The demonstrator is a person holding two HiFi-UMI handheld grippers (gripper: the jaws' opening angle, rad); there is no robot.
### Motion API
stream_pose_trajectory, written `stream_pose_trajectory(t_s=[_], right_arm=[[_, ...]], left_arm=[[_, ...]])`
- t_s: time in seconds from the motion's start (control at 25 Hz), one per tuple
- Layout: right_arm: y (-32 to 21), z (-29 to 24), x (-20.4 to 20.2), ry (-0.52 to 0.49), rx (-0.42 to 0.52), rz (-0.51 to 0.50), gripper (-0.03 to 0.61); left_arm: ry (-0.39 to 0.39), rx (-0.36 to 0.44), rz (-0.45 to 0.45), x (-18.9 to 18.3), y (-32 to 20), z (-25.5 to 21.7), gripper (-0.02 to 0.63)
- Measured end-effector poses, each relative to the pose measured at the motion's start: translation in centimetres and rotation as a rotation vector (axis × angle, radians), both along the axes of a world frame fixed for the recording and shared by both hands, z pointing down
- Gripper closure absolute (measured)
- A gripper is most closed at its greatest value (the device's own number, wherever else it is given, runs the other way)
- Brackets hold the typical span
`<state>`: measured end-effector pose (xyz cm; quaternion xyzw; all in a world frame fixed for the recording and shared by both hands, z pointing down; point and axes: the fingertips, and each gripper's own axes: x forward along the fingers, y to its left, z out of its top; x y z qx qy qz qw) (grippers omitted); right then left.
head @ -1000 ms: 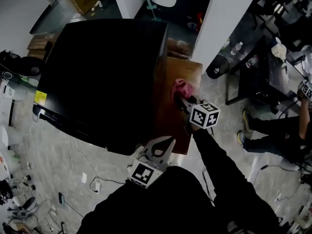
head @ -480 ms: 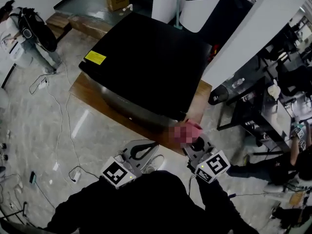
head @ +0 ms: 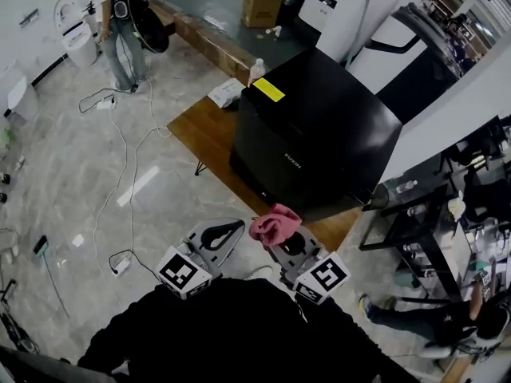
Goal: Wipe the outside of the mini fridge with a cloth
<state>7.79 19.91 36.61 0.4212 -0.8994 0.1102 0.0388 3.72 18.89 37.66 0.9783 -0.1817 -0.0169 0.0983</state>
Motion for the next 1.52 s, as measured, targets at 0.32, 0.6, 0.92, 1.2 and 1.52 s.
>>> stream_pose_trajectory(t_s=[0.32,0.6,0.92,1.2,1.52], right_arm=[[-2.8,0.6,-13.7,0.044,0.016,-0.151,0.525],[-5.2,0.0,-22.4,0.022,0.022,-0.248,0.525],[-10.6,1.9,-26.6,0.031,0.05,-0.309,0.523],[-19.6,3.0,-28.8,-0.003,0.059,-0.34,0.523],[-31.6,1.5,-29.4,-0.058,0.105,-0.343,0.523]], left_arm=[[0.012,0.002,-0.161,-14.5,-1.8,-0.6,0.607],[0.01,0.005,-0.258,-22.8,-3.4,-1.2,0.607],[-0.03,-0.032,-0.337,-27.5,-7.9,1.4,0.607],[-0.038,-0.05,-0.403,-30.2,-17.0,0.6,0.607],[-0.088,-0.022,-0.425,-30.9,-29.3,0.4,0.607]])
